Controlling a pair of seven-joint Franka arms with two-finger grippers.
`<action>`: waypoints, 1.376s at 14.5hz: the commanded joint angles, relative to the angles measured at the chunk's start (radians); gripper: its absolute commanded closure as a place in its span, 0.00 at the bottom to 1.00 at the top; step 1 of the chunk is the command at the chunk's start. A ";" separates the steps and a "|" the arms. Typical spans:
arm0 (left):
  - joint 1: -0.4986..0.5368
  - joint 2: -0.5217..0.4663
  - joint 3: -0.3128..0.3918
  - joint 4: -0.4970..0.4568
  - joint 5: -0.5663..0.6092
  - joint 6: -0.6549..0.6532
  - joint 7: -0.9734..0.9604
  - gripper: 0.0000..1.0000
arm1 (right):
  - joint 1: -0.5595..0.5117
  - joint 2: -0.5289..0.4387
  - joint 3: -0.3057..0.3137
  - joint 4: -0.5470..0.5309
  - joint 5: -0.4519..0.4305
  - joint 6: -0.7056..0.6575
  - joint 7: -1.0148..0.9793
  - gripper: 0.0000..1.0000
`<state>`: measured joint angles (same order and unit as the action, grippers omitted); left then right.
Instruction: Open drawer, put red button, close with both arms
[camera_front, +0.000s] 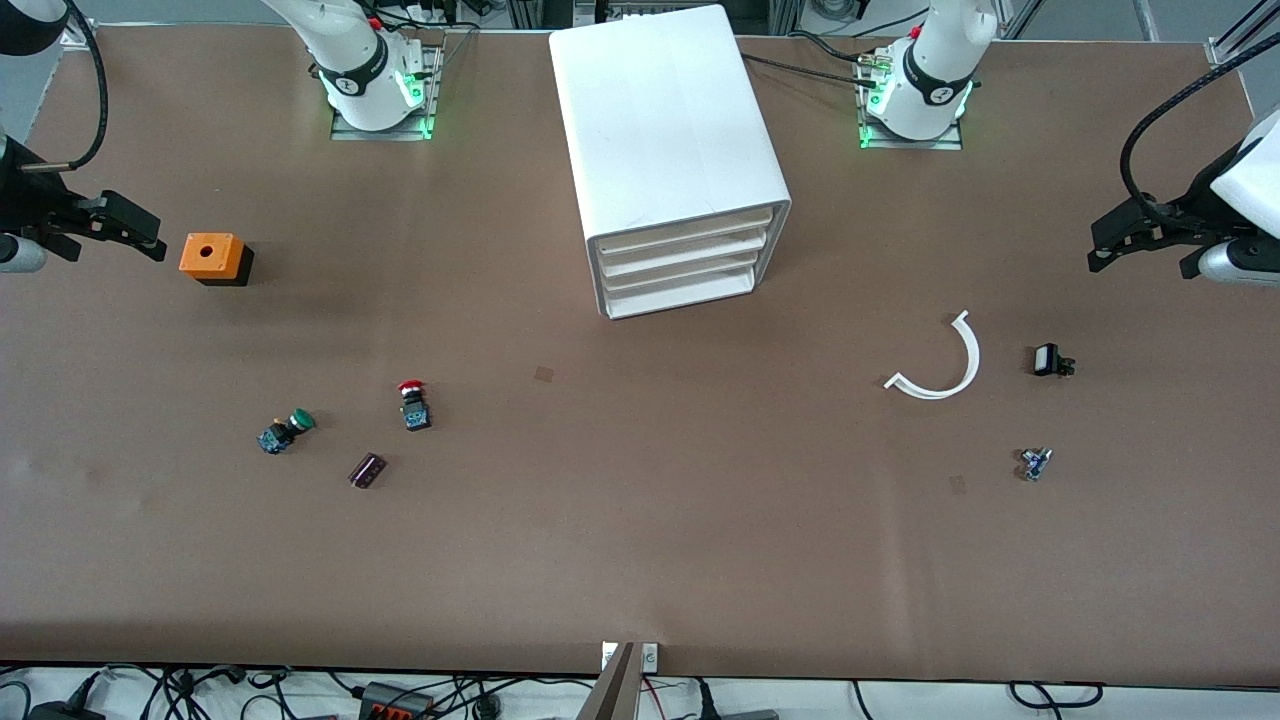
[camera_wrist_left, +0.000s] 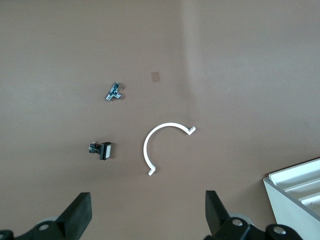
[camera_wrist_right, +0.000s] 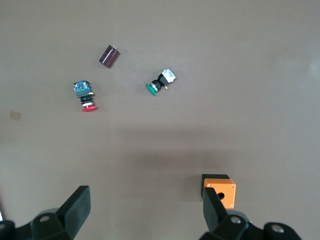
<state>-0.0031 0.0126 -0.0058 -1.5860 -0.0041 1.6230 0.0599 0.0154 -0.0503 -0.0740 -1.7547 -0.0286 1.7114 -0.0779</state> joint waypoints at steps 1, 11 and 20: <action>0.003 0.020 -0.003 0.040 0.009 -0.026 -0.003 0.00 | -0.011 -0.010 0.002 0.008 -0.014 -0.018 -0.016 0.00; 0.002 0.020 -0.003 0.038 0.009 -0.026 -0.005 0.00 | -0.005 0.010 0.005 0.006 -0.010 -0.013 -0.016 0.00; 0.000 0.020 -0.003 0.038 0.009 -0.026 -0.005 0.00 | 0.182 0.144 0.013 0.029 0.091 0.122 0.004 0.00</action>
<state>-0.0033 0.0138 -0.0058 -1.5856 -0.0041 1.6230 0.0599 0.1561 0.0650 -0.0582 -1.7512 0.0223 1.8099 -0.0785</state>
